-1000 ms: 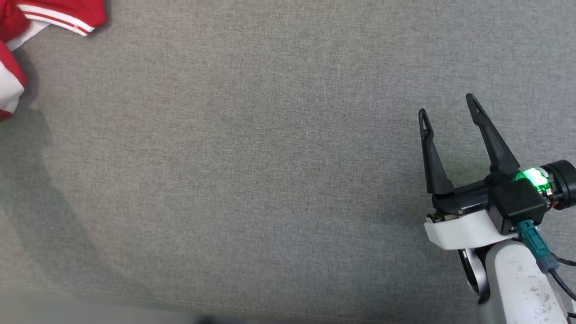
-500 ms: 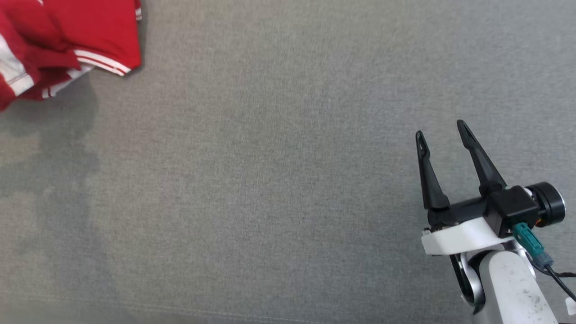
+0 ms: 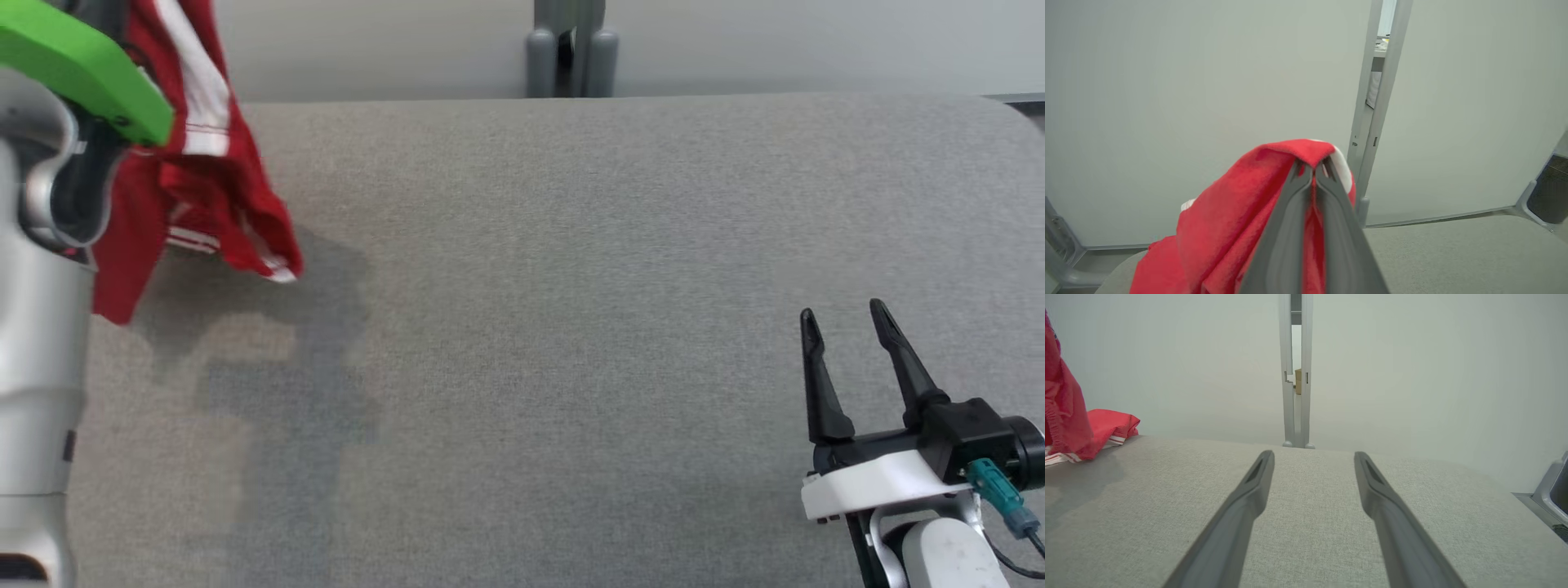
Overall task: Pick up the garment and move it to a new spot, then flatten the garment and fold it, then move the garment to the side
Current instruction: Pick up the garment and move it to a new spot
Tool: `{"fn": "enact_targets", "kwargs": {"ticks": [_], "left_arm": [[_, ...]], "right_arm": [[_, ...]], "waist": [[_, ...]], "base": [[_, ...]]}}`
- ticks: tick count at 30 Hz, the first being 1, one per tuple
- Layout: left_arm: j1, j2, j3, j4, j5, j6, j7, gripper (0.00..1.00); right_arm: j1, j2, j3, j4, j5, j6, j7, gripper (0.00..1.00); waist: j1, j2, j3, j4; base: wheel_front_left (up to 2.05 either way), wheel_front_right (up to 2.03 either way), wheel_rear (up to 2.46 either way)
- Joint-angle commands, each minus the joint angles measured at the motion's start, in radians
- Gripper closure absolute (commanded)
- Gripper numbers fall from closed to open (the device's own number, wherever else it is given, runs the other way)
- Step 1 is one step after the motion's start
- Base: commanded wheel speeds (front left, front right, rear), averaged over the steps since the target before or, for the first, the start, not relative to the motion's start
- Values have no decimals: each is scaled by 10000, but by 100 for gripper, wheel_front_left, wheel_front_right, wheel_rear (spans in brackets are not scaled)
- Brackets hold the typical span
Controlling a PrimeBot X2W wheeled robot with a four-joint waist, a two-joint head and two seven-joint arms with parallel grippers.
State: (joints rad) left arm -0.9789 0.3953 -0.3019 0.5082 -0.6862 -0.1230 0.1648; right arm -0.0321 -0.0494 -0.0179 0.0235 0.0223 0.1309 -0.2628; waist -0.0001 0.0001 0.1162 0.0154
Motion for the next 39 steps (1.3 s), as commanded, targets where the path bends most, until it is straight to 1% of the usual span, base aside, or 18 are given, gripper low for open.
{"fn": "enact_targets", "kwargs": {"ticks": [1, 7, 9, 11, 14, 17, 20, 22, 26, 29, 30, 31, 33, 39], "left_arm": [[220, -309, -198, -252, -103, 7, 80, 100], [345, -1237, -1018, -1333, -479, -54, 533, 100], [414, -1437, -1243, -1553, -624, -53, 619, 100], [572, -1546, -1494, -1670, -765, -62, 692, 100], [937, -1447, -1895, -1572, -777, -73, 690, 100], [1491, -1226, -2249, -1073, -647, -72, 594, 100], [2149, -1084, -2461, -124, -497, -58, 348, 100], [2595, -1060, -2491, 589, -392, 65, -37, 100], [3277, -1356, -2521, 1861, -263, 273, -1010, 100], [3475, -1647, -2477, 2598, -231, 381, -1754, 100], [3504, -1770, -2496, 2833, -170, 411, -2037, 85], [3501, -1864, -2523, 2998, -135, 404, -2260, 65], [3437, -2096, -2595, 3309, -113, 363, -2660, 0], [3055, -2483, -2805, 3788, 13, 156, -3573, 0]], "right_arm": [[151, -18, -75, -49, 96, -3, -28, 0], [190, -20, -26, -115, 298, -3, -30, 0], [124, -20, 31, -128, 388, -3, -29, 0], [50, -20, 93, -128, 488, -3, -29, 0], [-40, -20, 178, -104, 625, -3, -29, 0], [-100, -18, 207, -65, 677, -3, -29, 0], [-135, -20, 267, -1, 717, -3, -30, 0], [-174, -21, 313, 21, 746, -3, -30, 0], [-191, -20, 318, 85, 723, -3, -30, 0], [-217, -20, 307, 128, 626, -3, -30, 0], [-221, -18, 294, 143, 599, -3, -30, 0], [-224, -21, 296, 160, 579, -3, -30, 0], [-231, -20, 293, 197, 523, -3, -30, 0], [-106, -21, 299, 311, 445, -3, -30, 0]], "waist": [[1, -1, -603, -928], [1, -1, -315, -1624], [1, -1, -181, -1812], [1, -1, -43, -1969], [1, -1, 164, -2151], [1, -1, 308, -2237], [1, -1, 453, -2297], [1, -1, 532, -2326], [1, -1, 659, -2300], [1, -1, 678, -2211], [1, -1, 666, -2156], [1, -1, 647, -2112], [1, -1, 584, -1998], [1, -1, 167, -1567]], "base": [[0, 0, 0], [0, 0, 0], [0, 0, 0], [0, 0, 0], [0, 0, 0], [0, 0, 0], [0, 0, 0], [0, 0, 0], [0, 0, 0], [0, 0, 0], [0, 0, 0], [0, 0, 0], [0, 0, 0], [0, 0, 0]]}}
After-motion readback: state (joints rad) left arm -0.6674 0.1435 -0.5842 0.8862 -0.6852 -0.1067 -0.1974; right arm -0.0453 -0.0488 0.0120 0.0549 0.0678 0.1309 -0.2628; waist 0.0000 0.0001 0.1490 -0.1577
